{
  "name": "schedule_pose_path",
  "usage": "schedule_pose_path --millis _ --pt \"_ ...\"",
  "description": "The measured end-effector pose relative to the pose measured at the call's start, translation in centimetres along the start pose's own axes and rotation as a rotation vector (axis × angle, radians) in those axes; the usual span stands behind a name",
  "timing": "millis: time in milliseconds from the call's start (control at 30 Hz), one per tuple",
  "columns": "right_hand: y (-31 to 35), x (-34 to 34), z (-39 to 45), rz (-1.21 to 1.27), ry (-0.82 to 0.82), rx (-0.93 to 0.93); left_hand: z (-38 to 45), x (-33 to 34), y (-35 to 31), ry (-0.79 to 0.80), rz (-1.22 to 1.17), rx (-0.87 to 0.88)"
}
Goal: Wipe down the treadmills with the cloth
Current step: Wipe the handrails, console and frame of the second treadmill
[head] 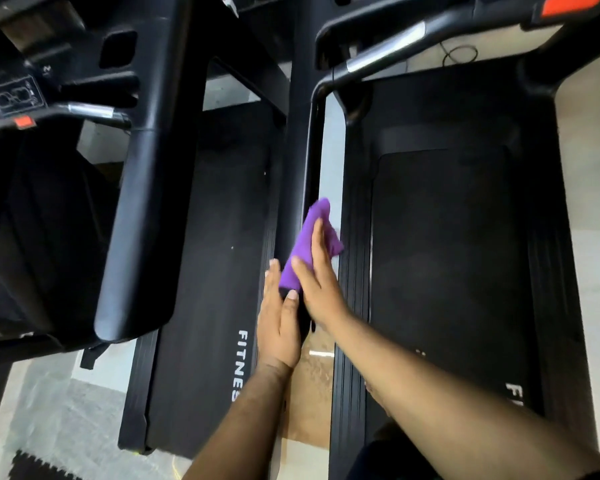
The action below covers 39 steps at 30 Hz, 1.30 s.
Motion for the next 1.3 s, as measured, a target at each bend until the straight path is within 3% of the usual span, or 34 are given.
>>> schedule_pose_path --millis 67,300,433,533,633,733,900,1100,1300 --pt "-0.9 0.4 -2.8 -0.048 0.015 0.015 0.2 -0.2 0.0 0.065 -0.113 -0.088" --pt "-0.2 -0.4 2.5 0.068 -0.103 0.126 -0.1 -0.5 -0.3 0.039 -0.137 -0.052" --pt "1.1 0.9 -1.7 0.136 -0.038 0.029 -0.1 -0.3 -0.4 0.044 -0.081 -0.030" --pt "1.4 -0.4 3.9 0.126 -0.060 0.021 1.6 -0.4 -2.6 -0.001 0.042 0.038" --pt "0.5 -2.8 12.1 0.156 -0.129 0.152 5.2 0.1 -6.2 -0.019 0.185 0.063" --pt "0.7 -2.8 12.2 0.194 -0.142 0.192 8.5 1.0 -9.2 -0.011 0.226 0.066" --pt "1.8 -2.0 12.2 0.099 -0.085 0.038 12.0 1.6 -10.9 -0.072 0.103 0.078" --pt "0.0 -5.2 20.8 0.227 -0.177 0.237 12.5 3.0 -11.5 -0.021 0.346 0.068" --pt "2.0 -3.5 18.7 0.098 -0.066 0.028 13.0 2.7 -11.7 -0.030 0.318 0.141"
Point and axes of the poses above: each hand's wrist, its own z-axis towards the middle knuckle, its own x-axis out of the palm, y = z × x, the point moved 4 cm from there along z, towards the middle knuckle, and after that the axes turned 13 degrees about -x, right-handed, at the moved point
